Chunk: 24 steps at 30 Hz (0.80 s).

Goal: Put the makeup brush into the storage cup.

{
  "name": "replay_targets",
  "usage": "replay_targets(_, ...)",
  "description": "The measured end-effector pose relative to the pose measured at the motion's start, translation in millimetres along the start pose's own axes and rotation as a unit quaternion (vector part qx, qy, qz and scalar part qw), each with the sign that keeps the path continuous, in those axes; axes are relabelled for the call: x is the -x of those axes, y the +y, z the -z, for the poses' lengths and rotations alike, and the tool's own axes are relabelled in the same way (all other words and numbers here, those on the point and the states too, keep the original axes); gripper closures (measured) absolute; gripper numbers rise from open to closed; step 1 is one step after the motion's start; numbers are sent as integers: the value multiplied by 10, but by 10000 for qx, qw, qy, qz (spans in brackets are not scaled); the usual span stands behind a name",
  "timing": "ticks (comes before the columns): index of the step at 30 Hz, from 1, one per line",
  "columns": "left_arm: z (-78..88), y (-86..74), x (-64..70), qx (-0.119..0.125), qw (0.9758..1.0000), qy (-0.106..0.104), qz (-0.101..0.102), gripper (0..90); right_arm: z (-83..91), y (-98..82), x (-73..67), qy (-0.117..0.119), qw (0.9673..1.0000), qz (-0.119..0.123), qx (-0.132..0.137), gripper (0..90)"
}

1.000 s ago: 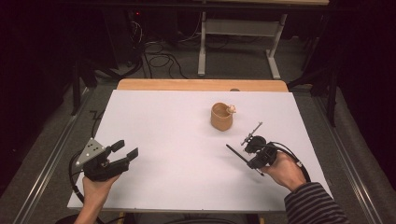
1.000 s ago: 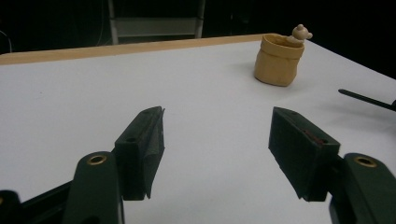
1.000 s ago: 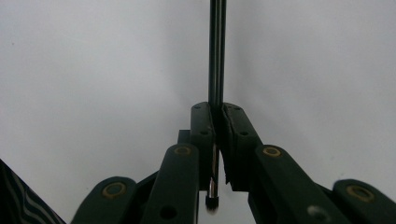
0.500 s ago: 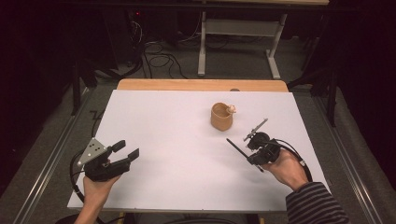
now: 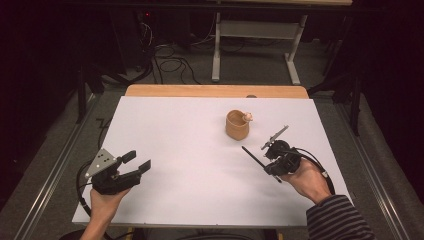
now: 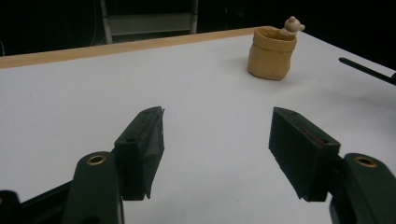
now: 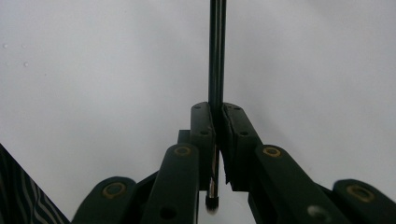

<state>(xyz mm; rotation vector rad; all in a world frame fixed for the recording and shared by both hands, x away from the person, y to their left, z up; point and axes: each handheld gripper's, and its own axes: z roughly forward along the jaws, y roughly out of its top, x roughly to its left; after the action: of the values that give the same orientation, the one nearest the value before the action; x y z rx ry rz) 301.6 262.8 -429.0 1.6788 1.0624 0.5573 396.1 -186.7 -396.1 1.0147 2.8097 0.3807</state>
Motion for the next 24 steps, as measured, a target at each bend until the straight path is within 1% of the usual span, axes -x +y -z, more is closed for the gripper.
replay_targets(1,-2,2,3,-3,10000,-9,-2,360,9,3,-6,7,10000,-20,-4,857)
replay_targets(8,-3,21,29,-3,10000,-51,-63,359,44,32,-27,-3,9999,48,97,858)
replay_targets(13,-10,38,54,-22,9999,-89,-113,358,71,43,-36,7,9999,91,118,857)
replay_targets(14,-13,41,62,-36,9999,-103,-130,357,82,47,-43,10,9999,60,98,857)
replay_targets(19,-33,59,95,-102,9996,-188,-205,354,111,63,-53,14,9998,117,164,857)
replay_targets(22,-43,70,105,-133,9994,-226,-218,352,119,71,-54,29,9997,159,187,857)
replay_targets(24,-50,81,110,-152,9993,-221,-244,351,125,77,-58,31,9997,150,180,857)
